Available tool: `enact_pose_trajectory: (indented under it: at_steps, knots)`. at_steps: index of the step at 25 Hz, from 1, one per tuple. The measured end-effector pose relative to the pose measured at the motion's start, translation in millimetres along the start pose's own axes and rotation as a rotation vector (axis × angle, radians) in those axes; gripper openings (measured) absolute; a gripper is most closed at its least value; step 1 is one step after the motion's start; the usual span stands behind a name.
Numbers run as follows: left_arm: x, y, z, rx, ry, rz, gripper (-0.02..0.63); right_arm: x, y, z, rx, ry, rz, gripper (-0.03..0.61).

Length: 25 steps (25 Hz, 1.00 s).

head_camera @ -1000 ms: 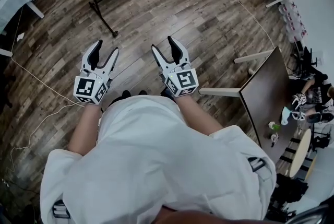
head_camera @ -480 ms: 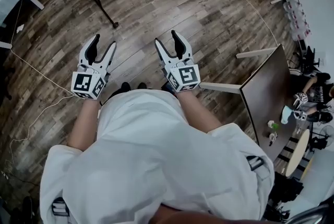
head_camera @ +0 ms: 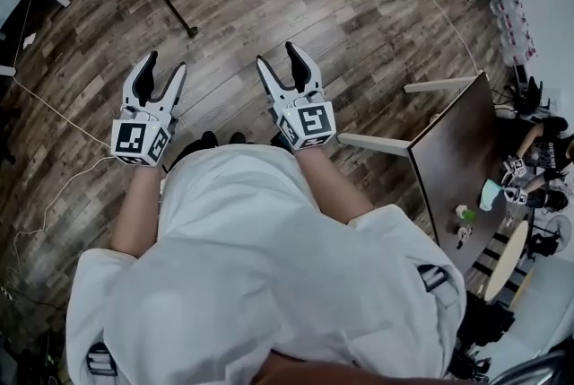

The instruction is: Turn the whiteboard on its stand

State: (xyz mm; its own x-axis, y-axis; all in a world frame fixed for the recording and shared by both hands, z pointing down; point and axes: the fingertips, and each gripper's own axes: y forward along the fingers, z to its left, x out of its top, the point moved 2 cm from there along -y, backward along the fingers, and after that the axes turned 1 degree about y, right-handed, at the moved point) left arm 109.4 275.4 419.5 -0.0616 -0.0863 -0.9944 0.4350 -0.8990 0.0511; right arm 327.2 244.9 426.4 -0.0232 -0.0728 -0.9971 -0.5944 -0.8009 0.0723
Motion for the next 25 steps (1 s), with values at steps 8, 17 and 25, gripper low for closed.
enact_pose_trajectory:
  at_steps: [8, 17, 25]
  knots:
    - [-10.6, 13.9, -4.9, 0.035, 0.000, 0.010, 0.265, -17.8, -8.9, -32.8, -0.011, 0.050, 0.005, 0.243]
    - [-36.3, 34.6, 9.0, 0.050, -0.039, 0.050, 0.265, -33.8, 15.3, -42.7, 0.022, 0.073, 0.012, 0.219]
    - [-34.8, 93.9, 73.0, 0.050, -0.049, 0.026, 0.265, -26.4, 100.2, -64.1, 0.053, 0.046, 0.008, 0.219]
